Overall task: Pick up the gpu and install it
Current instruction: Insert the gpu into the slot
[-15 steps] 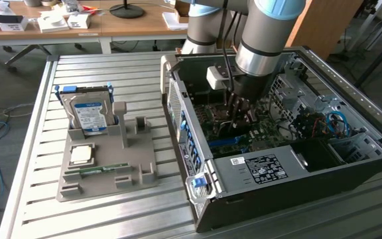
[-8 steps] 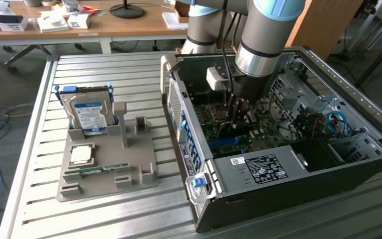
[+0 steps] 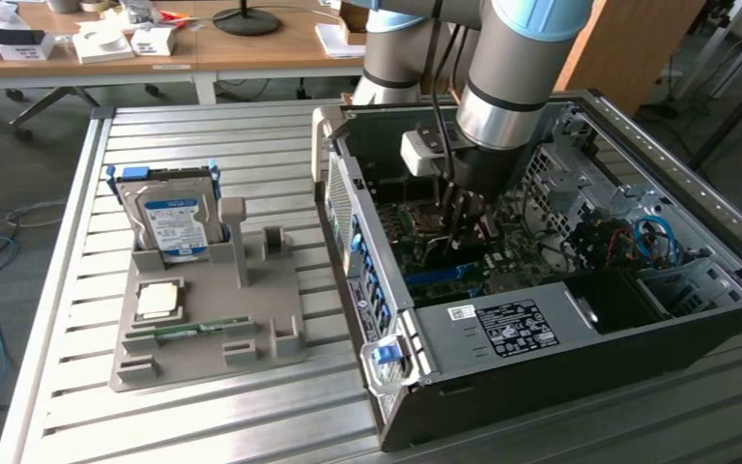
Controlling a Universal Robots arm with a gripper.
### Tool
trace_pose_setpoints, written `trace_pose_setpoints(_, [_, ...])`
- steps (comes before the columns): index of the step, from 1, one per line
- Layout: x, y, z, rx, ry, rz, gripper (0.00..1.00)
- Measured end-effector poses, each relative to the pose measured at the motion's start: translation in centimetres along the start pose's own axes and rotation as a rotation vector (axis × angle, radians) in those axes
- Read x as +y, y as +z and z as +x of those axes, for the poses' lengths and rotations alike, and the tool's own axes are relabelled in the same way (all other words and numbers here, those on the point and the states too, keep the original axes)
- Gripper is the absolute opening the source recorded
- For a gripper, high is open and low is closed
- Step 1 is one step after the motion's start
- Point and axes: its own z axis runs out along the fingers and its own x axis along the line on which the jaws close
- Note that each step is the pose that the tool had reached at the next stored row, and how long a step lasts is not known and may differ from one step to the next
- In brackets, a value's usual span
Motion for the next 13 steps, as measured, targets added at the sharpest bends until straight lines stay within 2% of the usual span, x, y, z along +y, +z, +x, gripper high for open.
trace_pose_setpoints(11, [0.11,0.0,-0.01,0.0006,0.0,0.0002,0.26])
trace_pose_setpoints(13, [0.12,0.02,-0.01,0.0008,0.0,0.0018,0.26])
